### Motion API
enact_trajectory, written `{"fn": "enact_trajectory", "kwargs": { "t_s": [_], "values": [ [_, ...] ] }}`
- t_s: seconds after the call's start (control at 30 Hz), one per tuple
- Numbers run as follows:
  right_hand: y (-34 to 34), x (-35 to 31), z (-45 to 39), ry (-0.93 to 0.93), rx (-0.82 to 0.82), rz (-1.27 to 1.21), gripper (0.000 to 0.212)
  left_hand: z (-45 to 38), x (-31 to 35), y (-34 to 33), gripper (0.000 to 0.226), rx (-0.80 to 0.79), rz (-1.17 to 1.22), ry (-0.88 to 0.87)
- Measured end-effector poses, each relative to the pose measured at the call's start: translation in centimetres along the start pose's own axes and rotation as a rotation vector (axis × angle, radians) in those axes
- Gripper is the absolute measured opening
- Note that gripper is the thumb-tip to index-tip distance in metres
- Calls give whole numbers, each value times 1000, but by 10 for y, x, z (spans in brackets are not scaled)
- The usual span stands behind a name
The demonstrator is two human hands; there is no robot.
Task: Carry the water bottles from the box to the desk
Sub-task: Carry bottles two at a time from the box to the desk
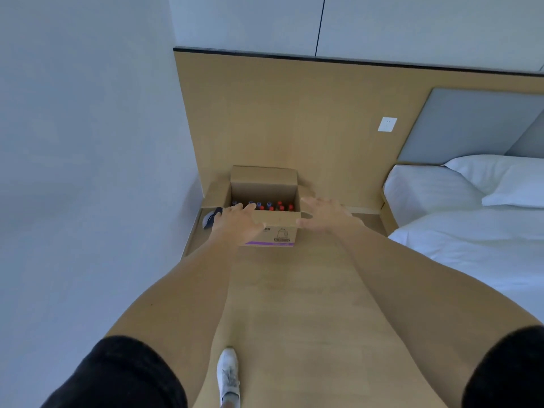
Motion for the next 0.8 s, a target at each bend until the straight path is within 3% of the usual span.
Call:
{"fn": "enact_trajectory", "kwargs": {
  "t_s": [0.43, 0.8],
  "values": [
    [69, -13, -224, -110, 23, -75, 72, -253, -45, 70, 68, -54, -40, -100],
    [88, -16, -358, -140, -8, -75, 72, -388, -67, 85, 68, -122, -66, -119]
  ]
}}
Point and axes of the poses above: each hand's wrist, its own z-axis away from the middle knuckle, its own y-axis out of the back of the hand, x = y × z, the point moved 2 cm from there along -z, towards the middle knuckle, and after that the axes turned 3 degrees about -x, right-handed, at the moved point
